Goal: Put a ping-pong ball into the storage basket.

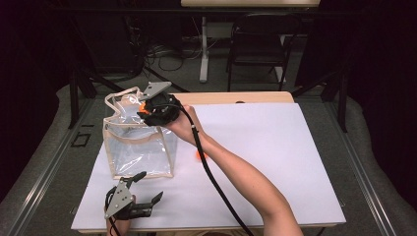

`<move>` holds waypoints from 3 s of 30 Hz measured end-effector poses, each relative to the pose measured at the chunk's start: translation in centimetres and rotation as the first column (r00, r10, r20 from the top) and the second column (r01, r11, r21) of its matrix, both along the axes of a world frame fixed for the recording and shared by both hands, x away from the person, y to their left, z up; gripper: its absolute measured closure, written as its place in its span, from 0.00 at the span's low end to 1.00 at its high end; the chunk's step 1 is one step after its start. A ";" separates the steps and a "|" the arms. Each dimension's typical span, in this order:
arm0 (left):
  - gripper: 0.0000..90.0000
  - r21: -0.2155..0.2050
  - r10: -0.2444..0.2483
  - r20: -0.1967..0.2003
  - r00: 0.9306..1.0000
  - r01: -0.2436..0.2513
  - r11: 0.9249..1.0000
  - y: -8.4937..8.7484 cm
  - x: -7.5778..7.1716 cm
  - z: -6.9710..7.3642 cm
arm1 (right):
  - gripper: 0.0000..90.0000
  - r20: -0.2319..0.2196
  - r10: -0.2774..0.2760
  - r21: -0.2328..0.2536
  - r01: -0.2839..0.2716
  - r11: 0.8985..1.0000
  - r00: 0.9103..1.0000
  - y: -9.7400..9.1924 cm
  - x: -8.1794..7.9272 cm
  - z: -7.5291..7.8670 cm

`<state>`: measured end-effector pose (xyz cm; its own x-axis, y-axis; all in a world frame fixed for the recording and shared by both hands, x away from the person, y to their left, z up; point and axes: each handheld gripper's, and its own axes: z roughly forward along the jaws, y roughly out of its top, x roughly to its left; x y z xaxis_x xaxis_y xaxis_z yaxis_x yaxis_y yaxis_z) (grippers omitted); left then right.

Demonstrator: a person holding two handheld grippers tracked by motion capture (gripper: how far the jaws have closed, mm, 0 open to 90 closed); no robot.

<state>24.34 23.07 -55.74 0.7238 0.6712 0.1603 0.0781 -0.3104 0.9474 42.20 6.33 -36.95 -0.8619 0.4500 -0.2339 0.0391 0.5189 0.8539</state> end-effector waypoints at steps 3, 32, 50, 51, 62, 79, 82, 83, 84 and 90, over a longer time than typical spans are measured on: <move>0.17 0.000 0.000 0.000 1.000 0.000 1.000 0.0 0.0 0.0 | 0.57 -0.003 0.000 -0.002 0.000 1.000 1.000 0.1 0.0 -0.1; 0.17 -0.020 -0.010 0.002 1.000 0.010 1.000 0.0 0.0 0.1 | 0.56 -0.033 -0.025 -0.040 0.024 0.999 0.999 1.5 0.7 -0.9; 0.17 -0.012 -0.012 0.004 1.000 0.012 1.000 -0.1 -0.1 0.1 | 0.56 -0.112 -0.042 -0.054 0.036 0.998 0.993 2.5 1.8 -1.7; 0.17 -0.012 -0.012 0.008 1.000 0.012 1.000 -0.1 -0.1 0.2 | 0.56 -0.116 -0.048 -0.057 0.041 0.998 0.992 2.6 1.8 -1.8; 0.17 -0.013 -0.013 -0.001 1.000 0.013 1.000 -0.1 0.0 0.1 | 0.32 -0.160 -0.056 -0.024 0.053 0.998 0.986 1.6 2.1 -1.5; 0.17 -0.012 -0.013 -0.001 1.000 0.013 1.000 -0.1 0.0 0.1 | 0.09 -0.191 0.031 0.027 -0.026 0.999 0.981 -1.8 0.6 0.3; 0.17 -0.013 -0.013 -0.001 1.000 0.013 1.000 -0.1 0.0 0.1 | 0.09 -0.193 0.034 0.029 -0.029 0.999 0.981 -2.4 0.5 0.5; 0.17 -0.011 -0.014 -0.002 1.000 0.014 1.000 -0.1 0.0 0.1 | 0.09 -0.192 0.035 0.032 -0.030 0.999 0.981 -2.6 0.4 0.5; 0.17 -0.010 -0.015 -0.002 1.000 0.015 1.000 -0.1 0.0 0.1 | 0.09 -0.194 0.036 0.035 -0.030 0.999 0.980 -2.8 0.4 0.5; 0.17 -0.011 -0.012 -0.001 1.000 0.012 1.000 -0.1 0.0 0.1 | 0.08 -0.197 0.036 0.045 -0.028 0.999 0.980 -4.0 0.2 0.4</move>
